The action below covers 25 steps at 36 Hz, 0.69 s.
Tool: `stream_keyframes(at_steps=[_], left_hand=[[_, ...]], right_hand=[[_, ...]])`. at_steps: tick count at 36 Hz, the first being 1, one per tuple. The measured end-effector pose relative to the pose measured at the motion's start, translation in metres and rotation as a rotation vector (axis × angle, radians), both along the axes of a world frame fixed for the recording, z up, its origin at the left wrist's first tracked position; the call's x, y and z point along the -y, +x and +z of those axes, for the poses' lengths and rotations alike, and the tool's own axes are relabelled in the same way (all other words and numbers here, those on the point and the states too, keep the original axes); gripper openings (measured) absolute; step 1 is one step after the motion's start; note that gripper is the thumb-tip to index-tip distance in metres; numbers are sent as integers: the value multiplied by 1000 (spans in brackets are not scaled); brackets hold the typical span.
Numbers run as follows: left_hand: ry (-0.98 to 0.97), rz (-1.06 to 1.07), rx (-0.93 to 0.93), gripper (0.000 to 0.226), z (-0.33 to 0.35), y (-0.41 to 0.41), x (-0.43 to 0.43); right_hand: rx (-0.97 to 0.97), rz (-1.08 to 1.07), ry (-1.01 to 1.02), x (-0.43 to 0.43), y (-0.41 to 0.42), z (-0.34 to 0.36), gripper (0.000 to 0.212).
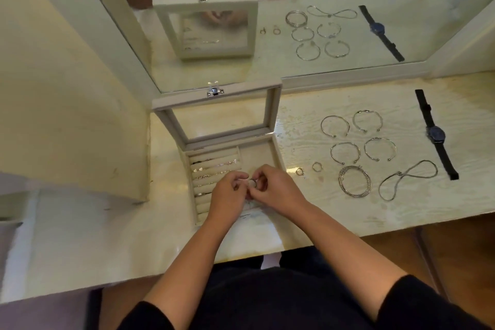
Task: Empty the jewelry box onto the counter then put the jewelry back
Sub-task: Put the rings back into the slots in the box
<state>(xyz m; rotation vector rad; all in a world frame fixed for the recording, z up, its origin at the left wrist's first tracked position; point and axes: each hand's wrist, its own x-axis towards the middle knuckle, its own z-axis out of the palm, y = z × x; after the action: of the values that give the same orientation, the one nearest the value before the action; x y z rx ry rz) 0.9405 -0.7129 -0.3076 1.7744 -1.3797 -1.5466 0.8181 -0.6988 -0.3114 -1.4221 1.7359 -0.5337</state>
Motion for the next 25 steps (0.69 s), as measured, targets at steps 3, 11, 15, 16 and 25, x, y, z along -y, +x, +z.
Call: stream_keyframes(at_steps=[3,11,15,16,25], left_hand=[[-2,31,-12,21,0,13,-2],[-12,95,73,18,0,44,-4],[23,133,89,17,2,56,-6],[30,139,88,17,2,59,-7],[92,159,109,19,-2,67,-5]], right_hand=[[6,40,9,3,13,-1,14],[24,168,18,13,43,-5,12],[15,224,30,17,55,-6,14],[13,231,34,17,57,-6,14],[-20,260,57,21,67,-6,15]])
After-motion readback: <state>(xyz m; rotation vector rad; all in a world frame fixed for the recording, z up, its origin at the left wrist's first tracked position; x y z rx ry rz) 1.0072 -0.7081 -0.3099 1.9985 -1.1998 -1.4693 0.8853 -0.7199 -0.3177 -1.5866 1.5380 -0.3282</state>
